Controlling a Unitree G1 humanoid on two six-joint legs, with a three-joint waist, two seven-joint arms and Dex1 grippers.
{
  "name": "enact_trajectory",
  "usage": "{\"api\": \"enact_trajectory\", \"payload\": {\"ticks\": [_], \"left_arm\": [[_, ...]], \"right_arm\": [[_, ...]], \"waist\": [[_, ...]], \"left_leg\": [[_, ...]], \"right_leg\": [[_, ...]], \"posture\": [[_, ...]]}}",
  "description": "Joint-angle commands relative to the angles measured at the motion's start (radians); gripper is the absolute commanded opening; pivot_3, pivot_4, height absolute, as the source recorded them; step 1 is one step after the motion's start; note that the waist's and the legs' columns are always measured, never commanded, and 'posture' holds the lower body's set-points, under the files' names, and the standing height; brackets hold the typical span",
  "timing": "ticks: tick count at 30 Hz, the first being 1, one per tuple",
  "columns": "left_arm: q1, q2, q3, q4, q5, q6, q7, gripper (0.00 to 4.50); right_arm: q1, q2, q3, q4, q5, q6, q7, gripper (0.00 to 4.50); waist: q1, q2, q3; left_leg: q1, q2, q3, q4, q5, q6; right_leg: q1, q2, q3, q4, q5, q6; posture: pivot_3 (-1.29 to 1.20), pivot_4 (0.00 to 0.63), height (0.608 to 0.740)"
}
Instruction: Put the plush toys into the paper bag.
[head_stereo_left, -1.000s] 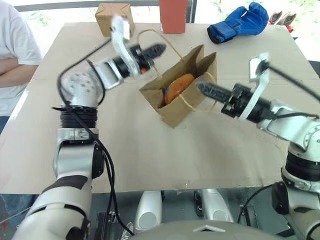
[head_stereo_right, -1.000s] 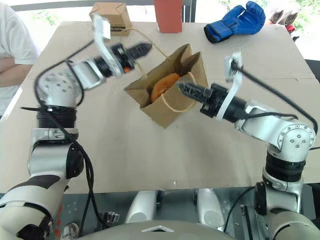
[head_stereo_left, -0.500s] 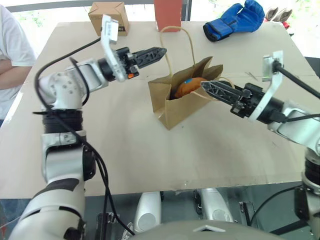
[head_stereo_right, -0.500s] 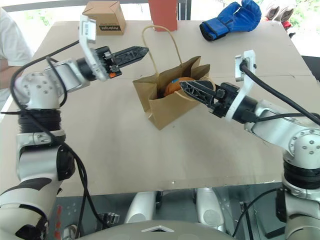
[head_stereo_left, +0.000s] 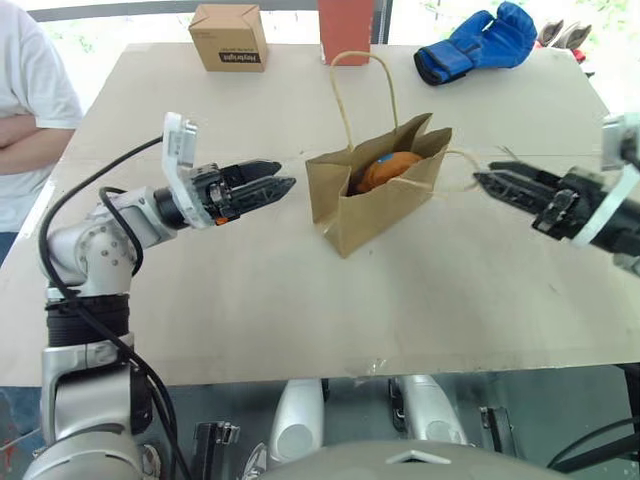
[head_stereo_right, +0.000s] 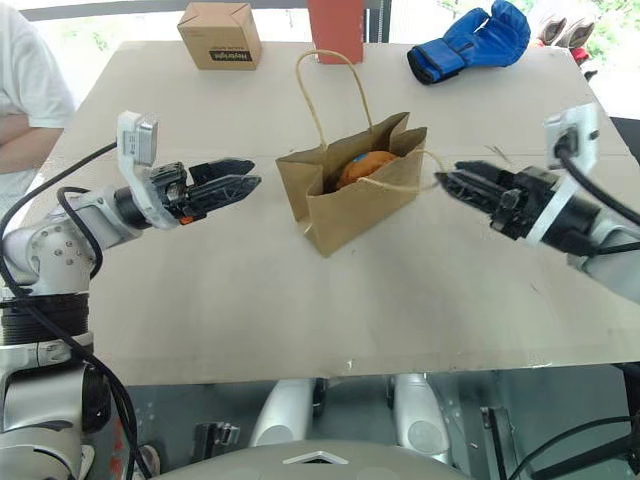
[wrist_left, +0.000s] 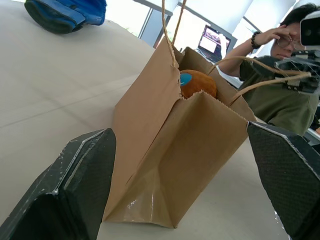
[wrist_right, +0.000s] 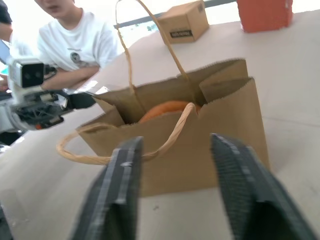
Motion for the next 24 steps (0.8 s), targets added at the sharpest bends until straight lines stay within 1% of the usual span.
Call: {"api": "enact_trajectory", "payload": {"ticks": [1, 2, 7, 9, 10, 12, 16, 17, 19, 21, 24], "left_arm": [[-0.040, -0.003, -0.038, 0.036, 0.043, -0.057, -0.067, 4.50], [-0.050, -0.004, -0.051, 0.052, 0.056, -0.067, -0.083, 4.50], [-0.091, -0.020, -0.093, 0.111, 0.101, -0.100, -0.134, 4.50], [-0.109, -0.033, -0.116, 0.132, 0.120, -0.111, -0.152, 4.50], [-0.119, -0.041, -0.123, 0.134, 0.120, -0.108, -0.159, 4.50], [-0.136, -0.057, -0.131, 0.135, 0.116, -0.094, -0.161, 4.50], [-0.147, -0.060, -0.140, 0.135, 0.121, -0.087, -0.166, 4.50], [-0.147, -0.061, -0.139, 0.130, 0.120, -0.084, -0.163, 4.50], [-0.143, -0.066, -0.139, 0.113, 0.118, -0.074, -0.158, 4.50], [-0.127, -0.077, -0.150, 0.084, 0.121, -0.070, -0.154, 4.50], [-0.103, -0.090, -0.166, 0.047, 0.137, -0.085, -0.144, 4.50]], "right_arm": [[0.029, -0.031, -0.109, -0.016, 0.085, -0.010, 0.054, 0.19], [0.035, -0.033, -0.124, -0.017, 0.111, -0.016, 0.055, 0.06], [0.103, -0.051, -0.167, -0.054, 0.137, -0.016, 0.078, 0.06], [0.140, -0.090, -0.141, -0.117, 0.053, 0.005, 0.130, 0.06], [0.147, -0.104, -0.095, -0.155, -0.002, 0.011, 0.153, 0.06], [0.141, -0.095, 0.033, -0.212, -0.114, 0.003, 0.179, 0.06], [0.035, 0.025, 0.328, -0.233, -0.406, -0.089, 0.202, 0.06], [0.003, 0.055, 0.404, -0.222, -0.488, -0.111, 0.202, 0.06], [-0.041, 0.109, 0.509, -0.198, -0.606, -0.141, 0.213, 0.06], [-0.114, 0.202, 0.630, -0.116, -0.753, -0.191, 0.221, 0.06], [-0.181, 0.298, 0.723, -0.009, -0.894, -0.249, 0.236, 0.06]], "waist": [[0.002, 0.000, 0.000], [0.001, 0.000, 0.000], [-0.004, 0.000, 0.000], [-0.005, 0.000, 0.000], [-0.005, 0.000, 0.000], [-0.008, 0.000, 0.000], [-0.008, 0.000, -0.001], [-0.009, -0.001, -0.001], [-0.010, 0.000, 0.000], [-0.009, -0.001, -0.001], [-0.007, -0.002, -0.001]], "left_leg": [[0.000, 0.000, 0.000, 0.000, 0.000, 0.000], [0.000, 0.000, 0.000, 0.000, 0.000, 0.000], [0.000, 0.000, -0.001, 0.000, 0.000, 0.000], [0.000, 0.000, 0.000, 0.001, 0.000, 0.000], [0.000, 0.000, 0.000, 0.001, 0.000, 0.000], [0.001, 0.000, -0.001, 0.001, 0.000, 0.000], [0.001, 0.000, -0.001, 0.002, 0.000, 0.000], [0.001, 0.000, -0.001, 0.002, 0.000, 0.000], [0.001, 0.000, -0.001, 0.003, 0.000, 0.000], [0.001, 0.000, -0.001, 0.003, 0.000, 0.000], [0.000, 0.000, -0.001, 0.004, 0.000, 0.000]], "right_leg": [[0.000, 0.000, 0.000, 0.000, 0.000, 0.000], [0.000, 0.000, 0.000, 0.000, 0.000, 0.000], [0.000, 0.001, 0.000, 0.001, 0.000, 0.001], [0.000, 0.001, 0.000, 0.002, 0.002, 0.003], [0.000, 0.001, 0.000, 0.002, 0.002, 0.004], [0.000, 0.001, 0.000, 0.003, 0.002, 0.004], [0.000, 0.001, 0.000, 0.003, 0.002, 0.004], [0.000, 0.001, 0.000, 0.003, 0.002, 0.004], [0.000, 0.001, 0.000, 0.004, 0.002, 0.004], [0.000, 0.001, 0.000, 0.004, 0.002, 0.004], [0.000, 0.001, 0.000, 0.004, 0.002, 0.004]], "posture": [[0.00, 0.150, 0.740], [0.00, 0.150, 0.740], [0.00, 0.150, 0.740], [0.00, 0.150, 0.740], [0.00, 0.150, 0.740], [0.00, 0.150, 0.740], [0.00, 0.150, 0.740], [0.00, 0.150, 0.740], [0.00, 0.150, 0.740], [0.00, 0.150, 0.740], [0.00, 0.150, 0.740]]}}
